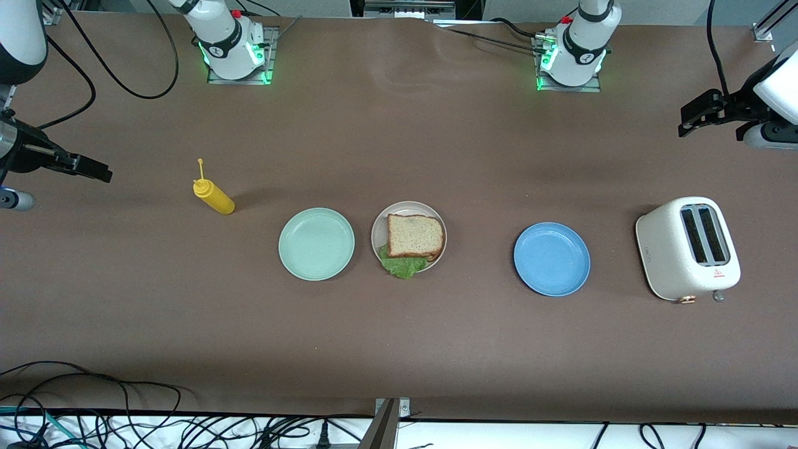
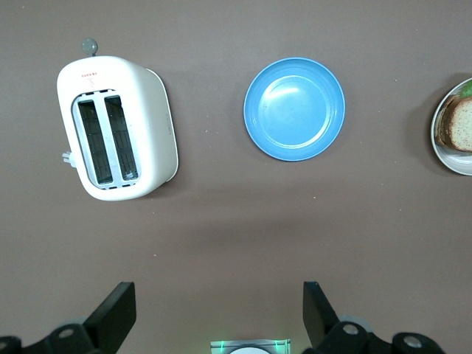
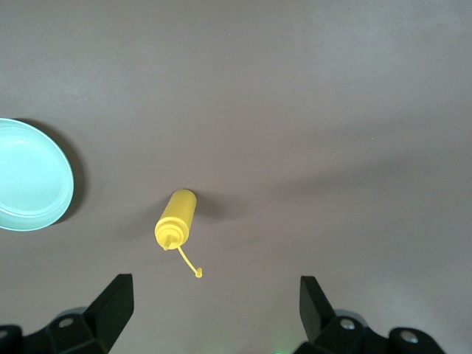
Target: Make sandwich on beige plate with both arms
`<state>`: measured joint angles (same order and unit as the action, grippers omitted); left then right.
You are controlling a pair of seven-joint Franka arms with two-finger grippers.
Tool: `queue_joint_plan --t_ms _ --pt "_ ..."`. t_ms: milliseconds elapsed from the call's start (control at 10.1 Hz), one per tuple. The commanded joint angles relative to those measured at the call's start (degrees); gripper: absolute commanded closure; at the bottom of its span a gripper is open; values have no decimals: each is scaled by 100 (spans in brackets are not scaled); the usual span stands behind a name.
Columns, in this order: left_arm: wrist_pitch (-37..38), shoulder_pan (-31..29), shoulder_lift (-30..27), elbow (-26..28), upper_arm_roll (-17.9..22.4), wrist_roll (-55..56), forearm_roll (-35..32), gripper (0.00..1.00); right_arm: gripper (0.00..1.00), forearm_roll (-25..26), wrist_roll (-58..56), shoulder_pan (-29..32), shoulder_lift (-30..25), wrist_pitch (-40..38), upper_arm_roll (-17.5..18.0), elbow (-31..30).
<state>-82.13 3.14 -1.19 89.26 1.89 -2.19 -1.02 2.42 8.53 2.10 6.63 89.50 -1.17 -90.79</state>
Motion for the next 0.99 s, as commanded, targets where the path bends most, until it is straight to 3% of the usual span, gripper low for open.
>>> queue_joint_plan --t_ms 0,890 --pt "153 73 93 -216 13 61 -109 0 0 4 -115 -43 -382 24 -77 -370" --pt "153 73 93 -216 13 61 -136 0 0 -5 -203 -61 -320 340 -85 -317"
